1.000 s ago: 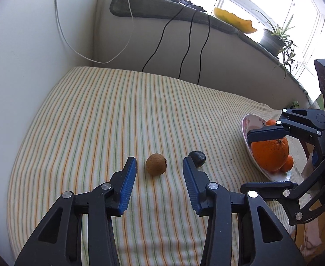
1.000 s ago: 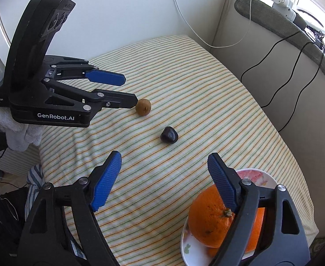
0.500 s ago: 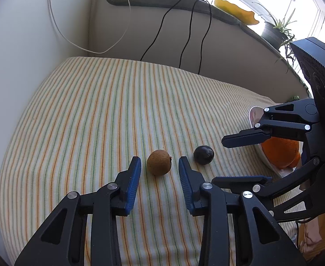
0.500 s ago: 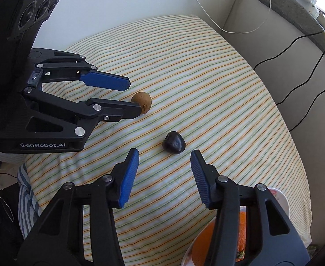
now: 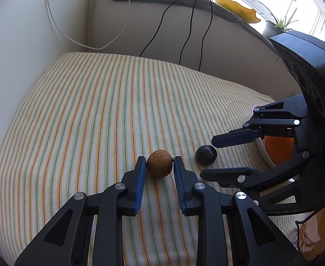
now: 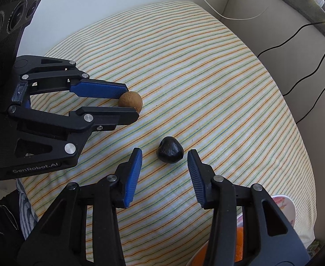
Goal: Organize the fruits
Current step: 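Close the right gripper on the dark plum while the left gripper closes on the kiwi, then lift and carry the plum with the right gripper while the left carries the kiwi to the plate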
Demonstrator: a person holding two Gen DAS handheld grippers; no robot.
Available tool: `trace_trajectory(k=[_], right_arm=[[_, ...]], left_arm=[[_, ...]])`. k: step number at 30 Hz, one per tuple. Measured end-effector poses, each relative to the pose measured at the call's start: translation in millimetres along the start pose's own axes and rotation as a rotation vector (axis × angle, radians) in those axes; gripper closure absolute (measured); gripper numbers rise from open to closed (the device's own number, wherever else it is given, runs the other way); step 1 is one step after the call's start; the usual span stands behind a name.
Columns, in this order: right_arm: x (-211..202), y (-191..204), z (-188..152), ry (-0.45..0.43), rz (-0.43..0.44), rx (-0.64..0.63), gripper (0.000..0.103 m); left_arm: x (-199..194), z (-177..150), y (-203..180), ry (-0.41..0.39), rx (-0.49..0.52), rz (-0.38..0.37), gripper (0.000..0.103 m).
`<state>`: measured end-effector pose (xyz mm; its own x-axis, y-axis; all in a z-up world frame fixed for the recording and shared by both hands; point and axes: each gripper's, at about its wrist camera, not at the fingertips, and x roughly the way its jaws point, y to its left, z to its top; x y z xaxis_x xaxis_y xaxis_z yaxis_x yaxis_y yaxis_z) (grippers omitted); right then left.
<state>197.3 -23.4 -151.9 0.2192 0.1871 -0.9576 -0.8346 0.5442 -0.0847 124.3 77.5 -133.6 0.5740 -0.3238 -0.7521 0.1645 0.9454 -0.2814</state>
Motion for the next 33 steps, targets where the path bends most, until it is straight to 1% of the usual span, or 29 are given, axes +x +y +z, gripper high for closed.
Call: trace_trajectory(k=[1, 5, 7, 8, 9, 15, 17, 20, 25, 28, 29, 31, 32, 33], right_arm=[[1.6, -1.0, 1.0, 0.003, 0.002, 0.003, 0.059], [8.2, -2.4, 4.3, 0.013, 0.016, 0.01, 0.066], [11.2, -6.0, 7.4, 0.01, 0.017, 0.014, 0.067], [11.8, -7.3, 8.6, 0.008, 0.015, 0.015, 0.071], [11.3, -8.3, 9.5, 0.005, 0.011, 0.018, 0.076], [5.1, -15.4, 5.4, -0.01, 0.021, 0.022, 0.077], [1.2, -13.4, -4.9, -0.017, 0.019, 0.027, 0.077], [-5.6, -14.8, -8.6, -0.035, 0.025, 0.03, 0.077], [-30.8, -13.3, -24.8, -0.084, 0.035, 0.042, 0.077], [-44.7, -19.2, -34.6, -0.117, 0.043, 0.049, 0.077], [-54.3, -12.0, -37.3, -0.128, 0.044, 0.052, 0.077], [-65.6, -12.2, -45.5, -0.15, 0.044, 0.056, 0.077], [-75.0, -20.6, -57.0, -0.162, 0.046, 0.059, 0.077], [-79.9, -20.5, -61.6, -0.173, 0.049, 0.064, 0.077]], left_arm=[[0.0, -0.1, 0.1, 0.001, 0.0, -0.001, 0.08], [-1.2, -1.2, -2.0, -0.002, 0.005, 0.005, 0.08], [-2.0, -1.3, -2.5, -0.006, 0.005, 0.006, 0.08], [-1.6, -1.0, -2.2, -0.007, 0.005, 0.005, 0.08], [-2.5, -1.0, -2.4, -0.01, 0.004, 0.004, 0.08], [-6.0, 0.9, -4.7, -0.024, 0.005, 0.006, 0.08], [-9.4, 0.9, -6.9, -0.03, 0.007, 0.008, 0.08], [-14.9, 1.1, -9.4, -0.041, 0.013, 0.012, 0.08], [-24.8, 2.7, -15.3, -0.063, 0.02, 0.012, 0.08], [-33.1, 2.2, -23.9, -0.081, 0.037, 0.012, 0.08], [-35.8, 2.4, -26.9, -0.087, 0.043, 0.009, 0.08], [-40.4, 2.7, -33.0, -0.098, 0.056, 0.005, 0.08], [-42.8, 3.1, -36.1, -0.104, 0.062, 0.002, 0.08], [-45.3, 3.6, -39.3, -0.108, 0.069, -0.002, 0.08]])
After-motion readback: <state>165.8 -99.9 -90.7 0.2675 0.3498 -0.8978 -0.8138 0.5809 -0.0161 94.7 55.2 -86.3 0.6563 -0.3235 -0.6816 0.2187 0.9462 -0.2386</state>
